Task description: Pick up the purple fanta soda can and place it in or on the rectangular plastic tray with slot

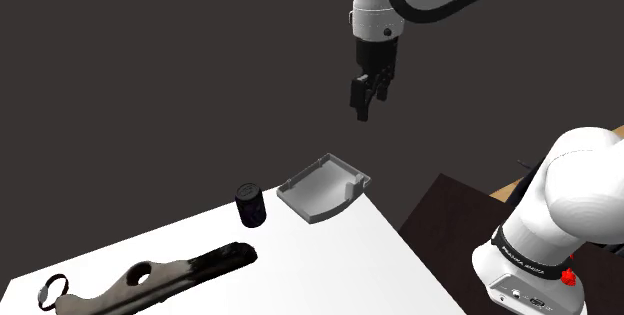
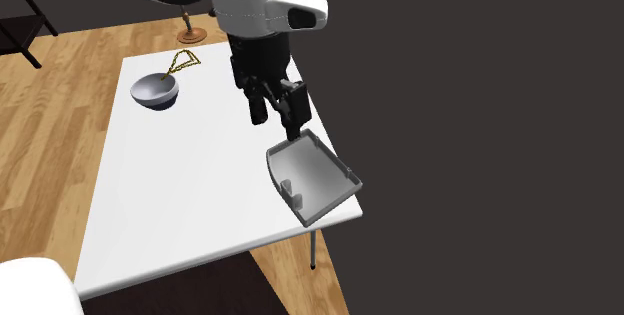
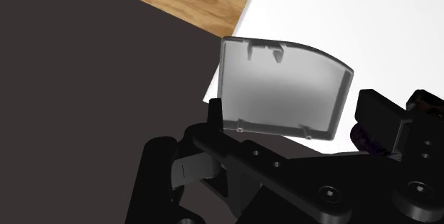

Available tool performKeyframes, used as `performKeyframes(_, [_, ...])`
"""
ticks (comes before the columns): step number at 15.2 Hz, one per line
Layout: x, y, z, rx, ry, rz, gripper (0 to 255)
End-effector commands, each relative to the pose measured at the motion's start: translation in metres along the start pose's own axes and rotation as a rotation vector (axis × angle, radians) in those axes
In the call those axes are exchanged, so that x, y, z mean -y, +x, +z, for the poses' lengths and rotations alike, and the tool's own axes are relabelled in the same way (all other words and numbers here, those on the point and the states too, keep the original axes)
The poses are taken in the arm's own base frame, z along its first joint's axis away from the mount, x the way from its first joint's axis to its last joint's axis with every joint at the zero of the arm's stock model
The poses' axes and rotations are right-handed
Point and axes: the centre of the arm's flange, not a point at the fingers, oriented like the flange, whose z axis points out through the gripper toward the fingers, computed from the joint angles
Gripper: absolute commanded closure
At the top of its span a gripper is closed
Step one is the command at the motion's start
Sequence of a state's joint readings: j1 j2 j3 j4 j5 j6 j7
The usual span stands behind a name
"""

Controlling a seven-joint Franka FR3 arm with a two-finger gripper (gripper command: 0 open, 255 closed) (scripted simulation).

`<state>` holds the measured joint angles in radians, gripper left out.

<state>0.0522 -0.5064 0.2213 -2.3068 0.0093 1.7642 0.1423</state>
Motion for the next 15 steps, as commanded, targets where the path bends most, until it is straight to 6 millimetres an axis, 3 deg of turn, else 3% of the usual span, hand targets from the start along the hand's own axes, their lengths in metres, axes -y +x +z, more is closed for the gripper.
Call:
performKeyframes(1, [0.014,0.018,0.013,0.001,0.008,0.0,0])
performKeyframes(15, [0.123,0.135,0.098,0.012,0.059,-0.003,0])
